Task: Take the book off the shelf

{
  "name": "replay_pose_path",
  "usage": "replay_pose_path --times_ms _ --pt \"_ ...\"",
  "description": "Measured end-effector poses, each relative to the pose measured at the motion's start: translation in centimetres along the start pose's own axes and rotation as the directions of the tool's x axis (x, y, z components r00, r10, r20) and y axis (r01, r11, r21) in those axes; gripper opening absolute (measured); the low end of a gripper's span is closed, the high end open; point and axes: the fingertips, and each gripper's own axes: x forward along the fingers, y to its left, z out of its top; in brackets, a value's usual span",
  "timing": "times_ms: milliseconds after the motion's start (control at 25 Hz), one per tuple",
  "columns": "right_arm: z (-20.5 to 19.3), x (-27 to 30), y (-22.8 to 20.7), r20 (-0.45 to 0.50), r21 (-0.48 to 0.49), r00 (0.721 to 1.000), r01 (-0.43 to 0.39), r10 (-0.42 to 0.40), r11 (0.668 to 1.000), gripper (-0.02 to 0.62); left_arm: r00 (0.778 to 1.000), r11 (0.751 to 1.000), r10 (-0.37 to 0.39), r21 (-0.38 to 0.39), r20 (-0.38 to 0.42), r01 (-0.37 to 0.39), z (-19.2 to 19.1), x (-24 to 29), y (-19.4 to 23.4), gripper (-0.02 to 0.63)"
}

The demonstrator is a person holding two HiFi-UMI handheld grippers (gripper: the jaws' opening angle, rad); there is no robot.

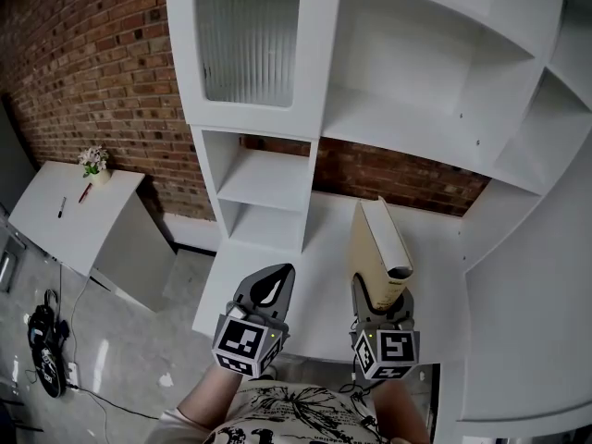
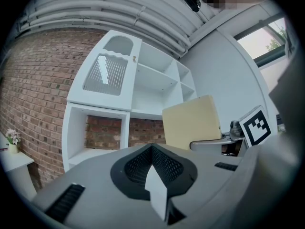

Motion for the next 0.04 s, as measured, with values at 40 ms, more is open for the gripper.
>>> replay_pose_path --times_ms 40 --pt "-0.01 0.02 0.03 -0.001 0.003 1.000 0.000 0.000 1.000 0.233 1.000 1.000 0.001 0.000 0.000 -0.001 0.01 -0.02 0.05 0.012"
